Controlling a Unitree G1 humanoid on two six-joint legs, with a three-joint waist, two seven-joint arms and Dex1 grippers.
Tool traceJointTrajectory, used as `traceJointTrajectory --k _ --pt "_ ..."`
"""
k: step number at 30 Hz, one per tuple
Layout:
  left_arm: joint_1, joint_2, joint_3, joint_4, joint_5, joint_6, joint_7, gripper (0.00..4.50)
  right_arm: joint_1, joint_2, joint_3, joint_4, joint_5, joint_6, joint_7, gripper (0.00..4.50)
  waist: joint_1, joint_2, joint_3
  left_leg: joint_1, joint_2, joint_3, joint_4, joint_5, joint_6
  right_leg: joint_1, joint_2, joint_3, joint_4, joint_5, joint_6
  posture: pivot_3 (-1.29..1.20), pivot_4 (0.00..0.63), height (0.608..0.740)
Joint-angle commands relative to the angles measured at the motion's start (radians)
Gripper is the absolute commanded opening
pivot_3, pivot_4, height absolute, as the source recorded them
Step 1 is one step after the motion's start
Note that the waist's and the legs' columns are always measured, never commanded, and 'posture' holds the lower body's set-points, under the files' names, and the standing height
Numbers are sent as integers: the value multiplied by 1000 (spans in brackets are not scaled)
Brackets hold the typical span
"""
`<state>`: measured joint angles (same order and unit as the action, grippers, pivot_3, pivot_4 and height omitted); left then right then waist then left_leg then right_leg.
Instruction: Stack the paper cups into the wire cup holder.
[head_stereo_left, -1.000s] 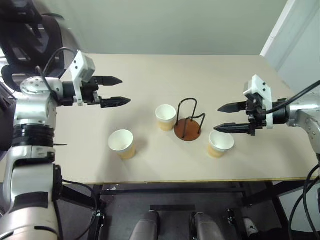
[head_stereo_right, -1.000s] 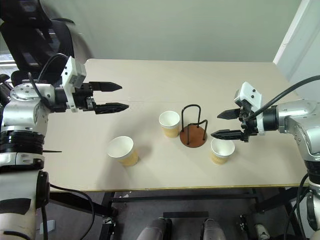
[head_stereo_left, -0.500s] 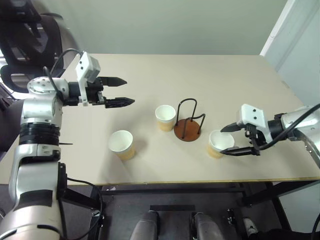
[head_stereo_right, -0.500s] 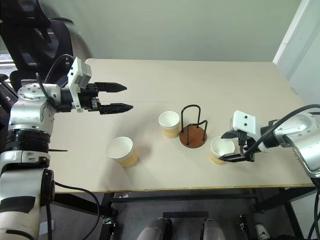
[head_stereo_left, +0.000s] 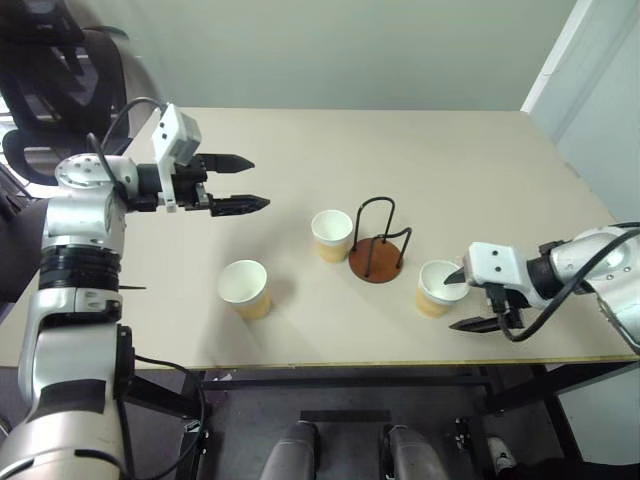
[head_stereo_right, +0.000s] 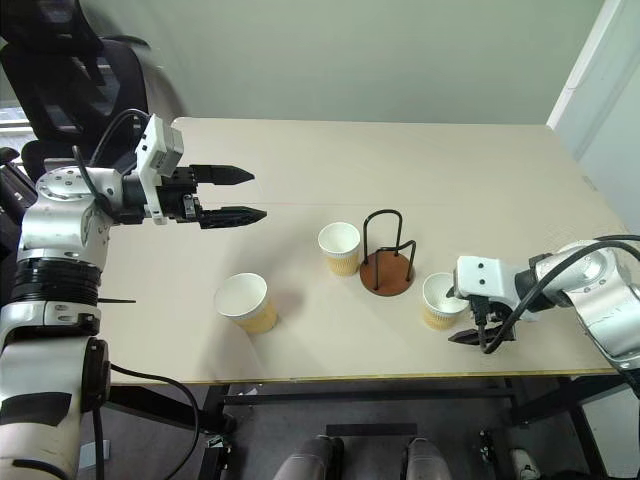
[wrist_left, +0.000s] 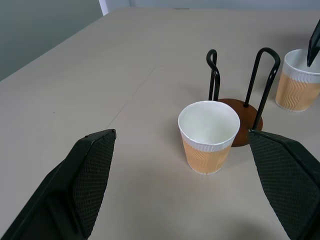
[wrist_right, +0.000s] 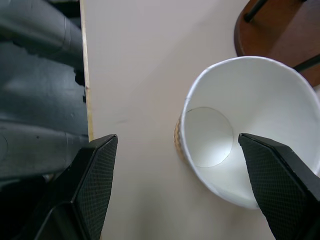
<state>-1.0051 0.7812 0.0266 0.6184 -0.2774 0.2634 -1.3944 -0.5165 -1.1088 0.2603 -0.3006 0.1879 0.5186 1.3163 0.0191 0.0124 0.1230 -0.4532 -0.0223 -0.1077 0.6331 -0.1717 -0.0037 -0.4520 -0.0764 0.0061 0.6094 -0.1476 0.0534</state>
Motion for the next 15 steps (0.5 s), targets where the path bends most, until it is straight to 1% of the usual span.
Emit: traceJointTrajectory --k 1,3,6,11,15 --pt "-19 5 8 -32 -22 -4 -47 4500 -29 16 21 -12 -41 -33 8 3526 0 0 0 0 0 0 0 0 0 0 0 0 0 0 0 0 150 740" --pt "-10 6 4 -52 -36 19 -81 4500 -40 27 29 -5 -53 -40 13 3019 0 0 0 0 0 0 1 0 0 0 0 0 0 0 0 0 150 740" --pt "47 39 -46 -146 -77 48 -201 4500 -61 43 43 -3 -58 -41 32 1898 0 0 0 0 0 0 1 0 1 0 0 0 0 0 0 0 150 740" --pt "125 174 -224 -246 -183 1 -220 4500 -82 50 53 11 -70 -52 58 50 -2 0 0 0 1 0 1 -1 1 0 0 1 0 0 0 0 150 740" --pt "124 244 -336 -266 -238 -45 -220 4500 -97 43 52 22 -78 -63 84 50 -1 0 0 0 1 0 2 -2 0 0 1 0 0 1 -1 0 150 740"
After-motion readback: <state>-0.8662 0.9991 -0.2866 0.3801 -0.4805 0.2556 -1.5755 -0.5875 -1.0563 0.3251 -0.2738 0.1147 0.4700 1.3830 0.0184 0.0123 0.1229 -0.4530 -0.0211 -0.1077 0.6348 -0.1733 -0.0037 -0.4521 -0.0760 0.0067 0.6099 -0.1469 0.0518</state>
